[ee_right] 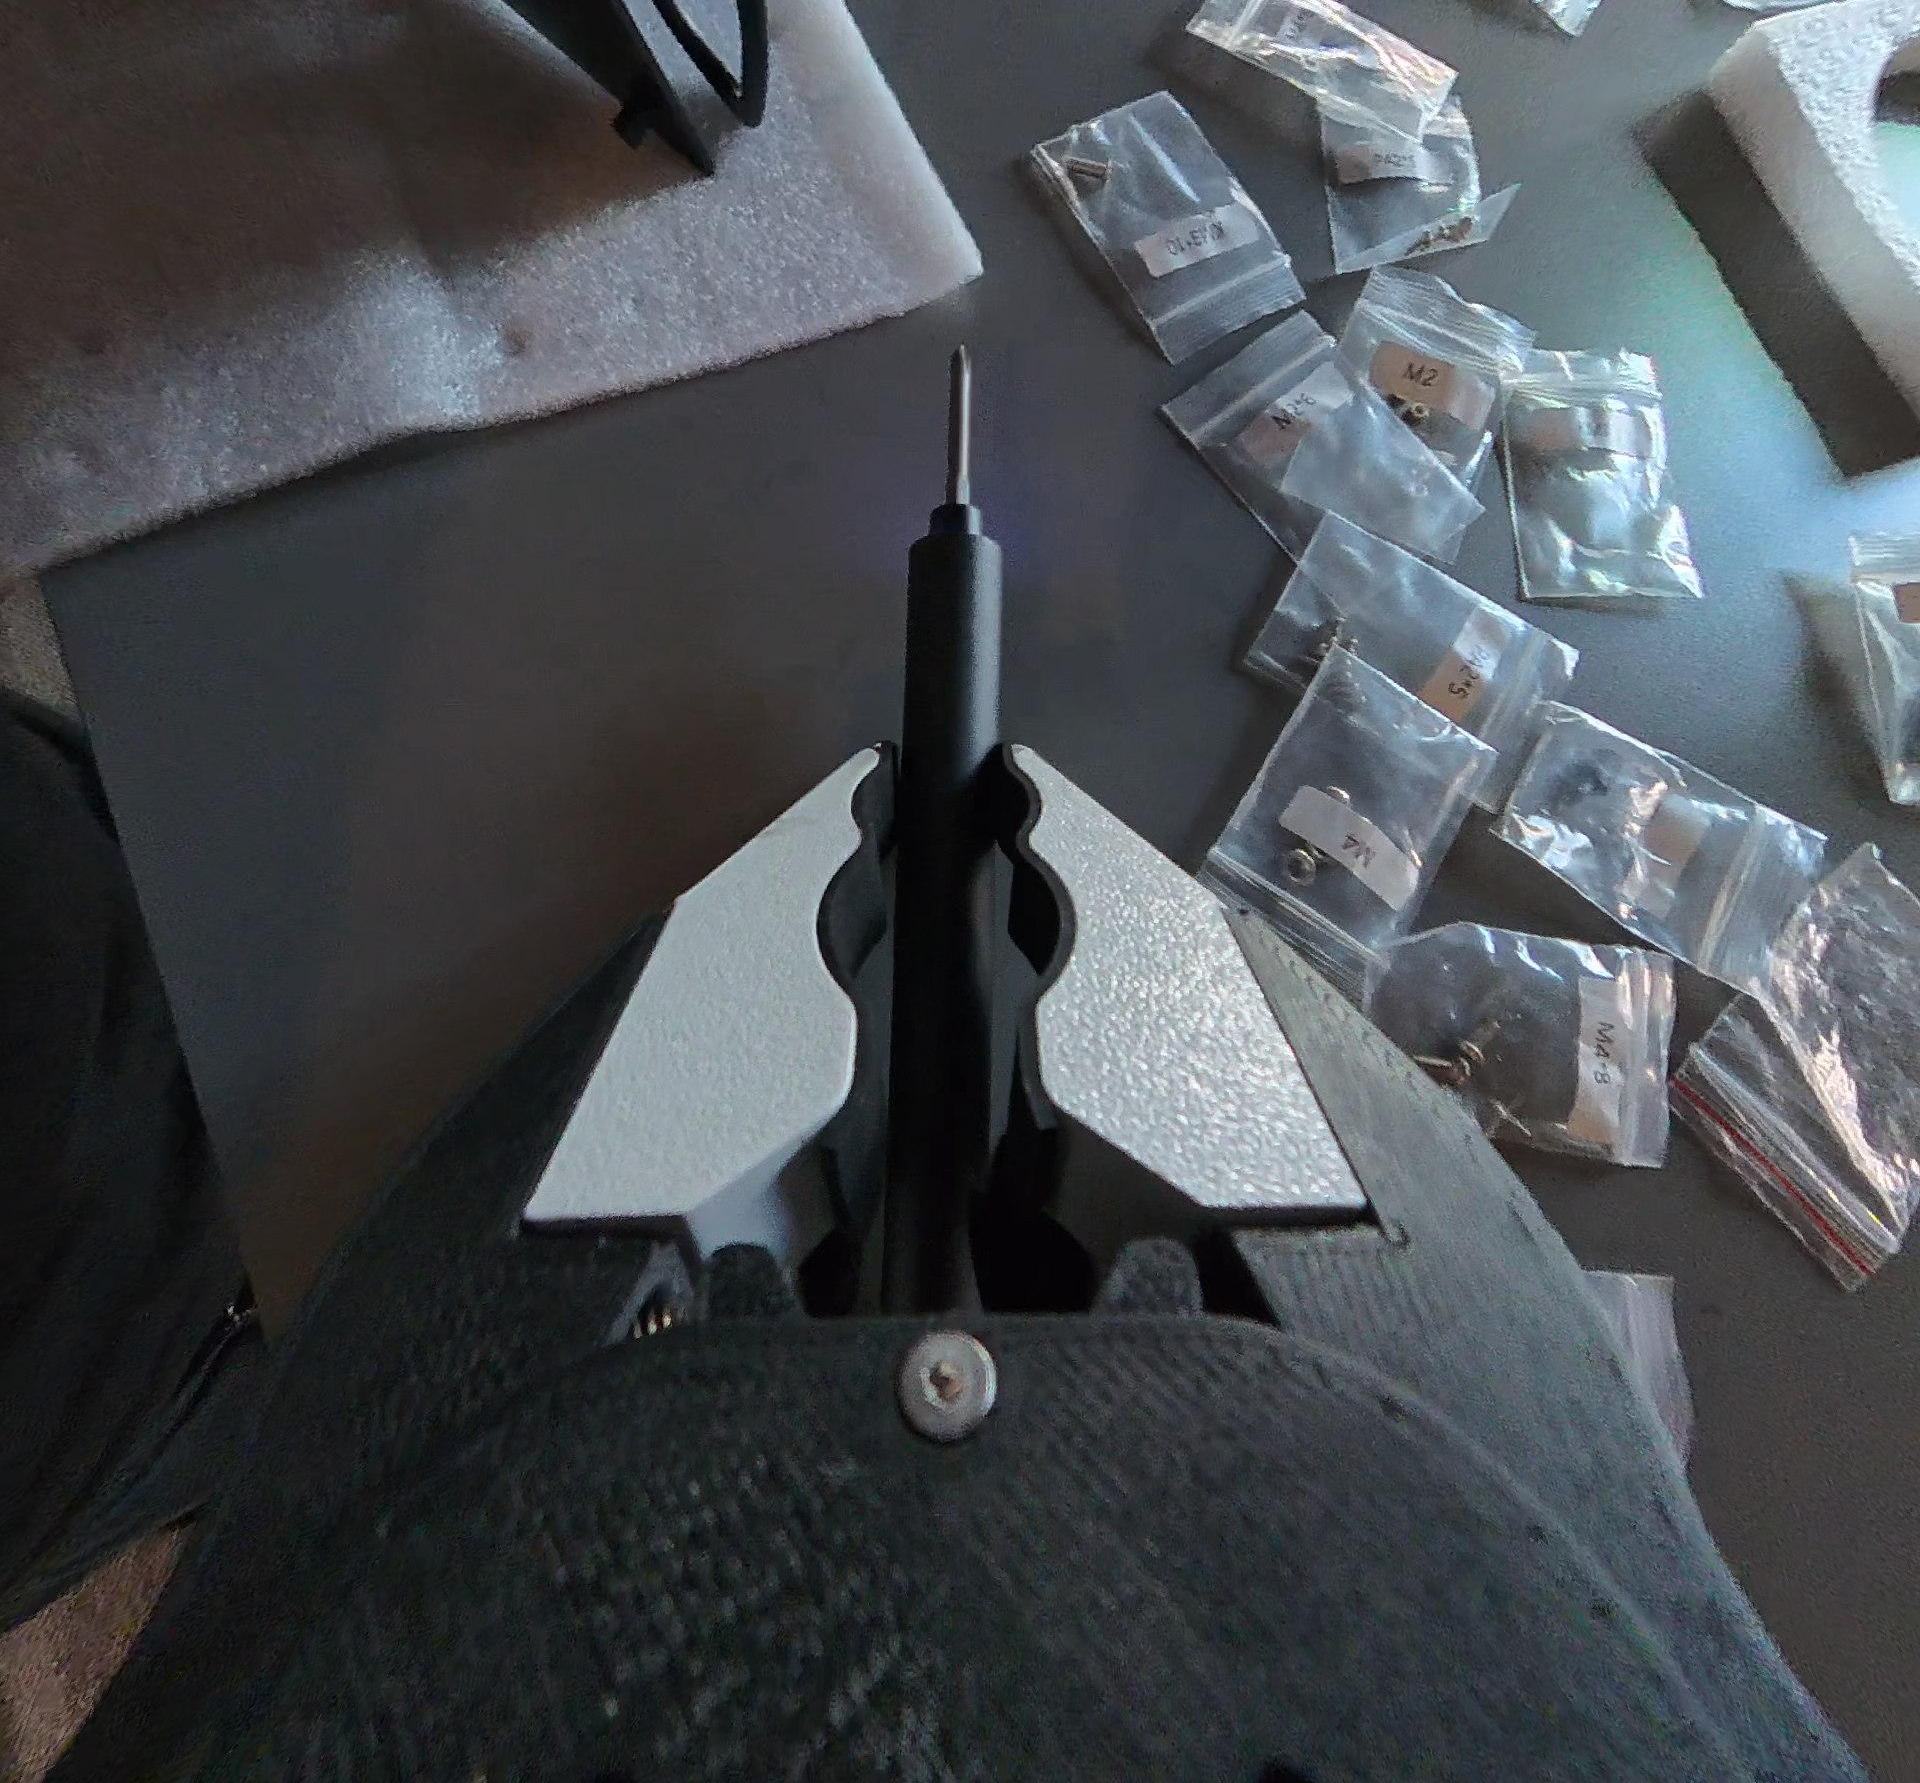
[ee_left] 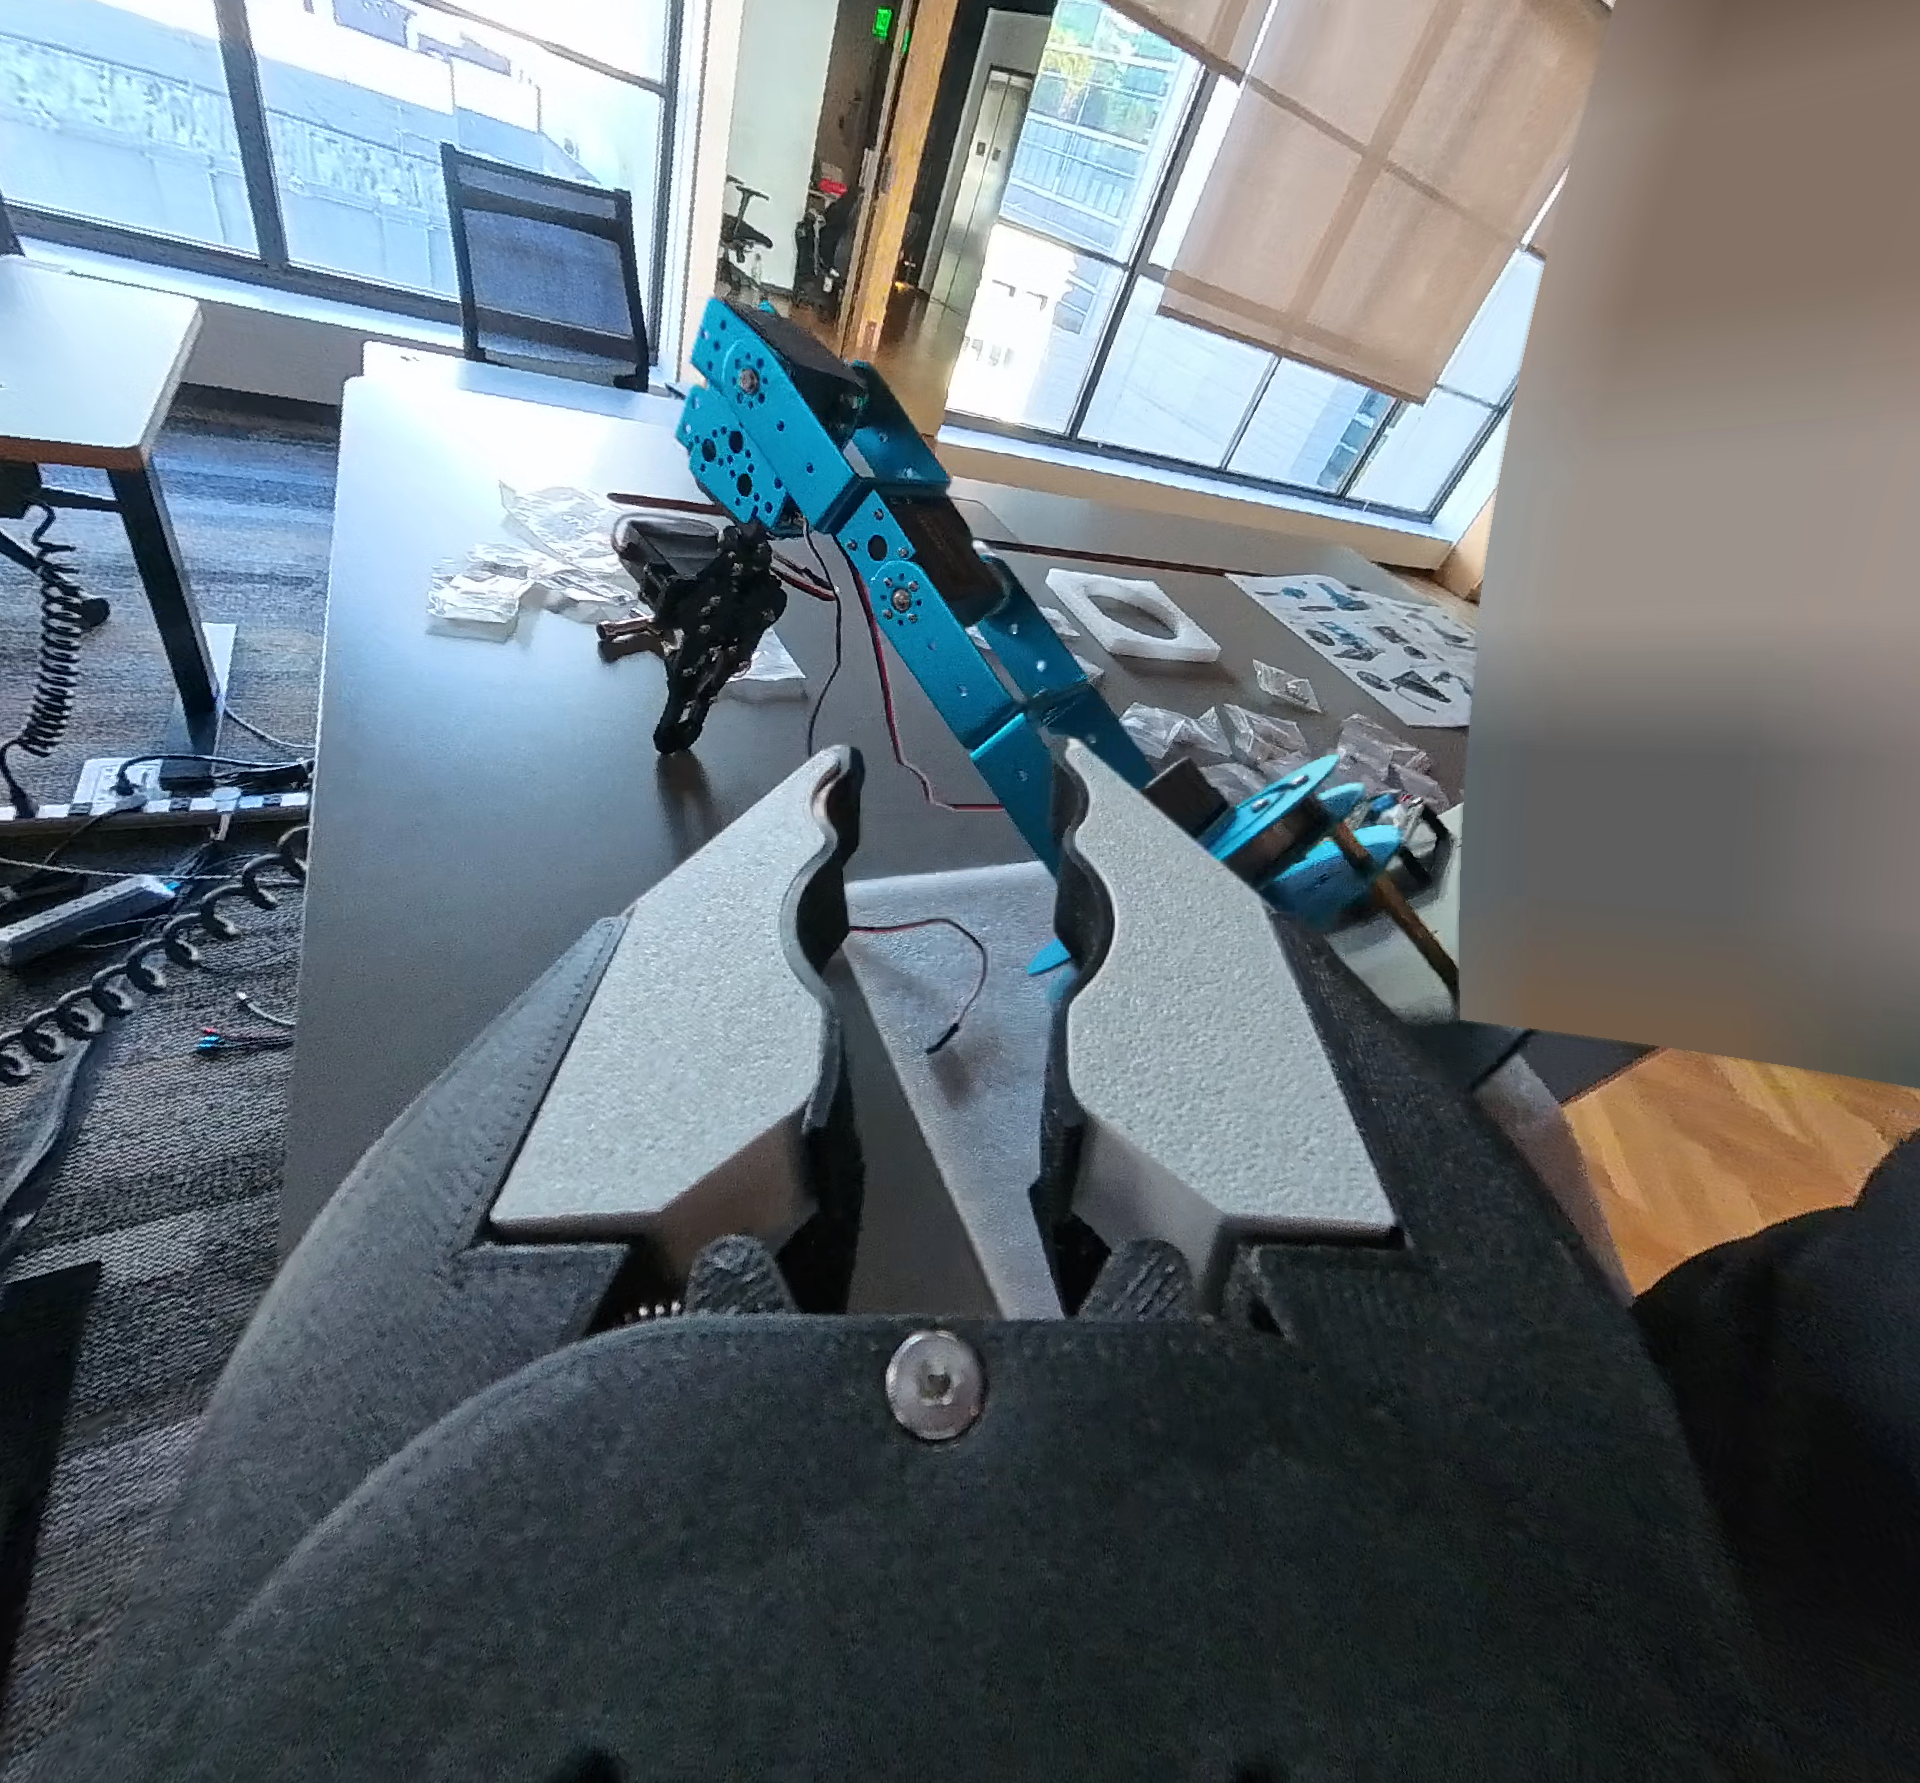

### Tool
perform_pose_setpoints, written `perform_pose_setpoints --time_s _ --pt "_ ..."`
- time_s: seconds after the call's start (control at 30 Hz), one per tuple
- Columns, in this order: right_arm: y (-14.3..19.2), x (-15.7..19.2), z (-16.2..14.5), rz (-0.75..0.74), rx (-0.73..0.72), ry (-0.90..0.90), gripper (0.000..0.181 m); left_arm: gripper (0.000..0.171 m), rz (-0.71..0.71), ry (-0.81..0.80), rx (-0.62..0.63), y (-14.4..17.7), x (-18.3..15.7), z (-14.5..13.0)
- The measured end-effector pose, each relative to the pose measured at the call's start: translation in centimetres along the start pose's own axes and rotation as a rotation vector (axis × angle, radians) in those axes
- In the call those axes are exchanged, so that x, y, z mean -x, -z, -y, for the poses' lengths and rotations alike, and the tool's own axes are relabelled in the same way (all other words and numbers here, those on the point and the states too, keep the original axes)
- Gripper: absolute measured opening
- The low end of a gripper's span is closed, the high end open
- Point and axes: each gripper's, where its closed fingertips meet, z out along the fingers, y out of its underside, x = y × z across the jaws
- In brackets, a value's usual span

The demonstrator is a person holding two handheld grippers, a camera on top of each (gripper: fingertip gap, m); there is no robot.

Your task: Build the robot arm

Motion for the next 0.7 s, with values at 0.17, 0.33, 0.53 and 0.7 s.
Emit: perform_pose_setpoints --time_s 0.17,0.33,0.53,0.7 --pt "-0.3 0.0 0.1 0.093 0.078 -0.008 0.018 0.033 0.018 -0.030 0.006 -0.6 0.2 0.8" --pt "-0.6 -0.5 0.4 0.095 0.097 0.101 0.017 0.033 0.042 -0.034 0.007 -0.5 -1.9 1.7" --pt "-0.6 -0.4 0.6 0.085 0.011 0.169 0.017 0.031 0.165 -0.047 0.010 1.3 -7.2 1.5" --pt "-0.7 -0.4 0.7 0.138 -0.035 0.148 0.017 0.030 0.243 -0.016 -0.021 3.4 -10.7 0.4"
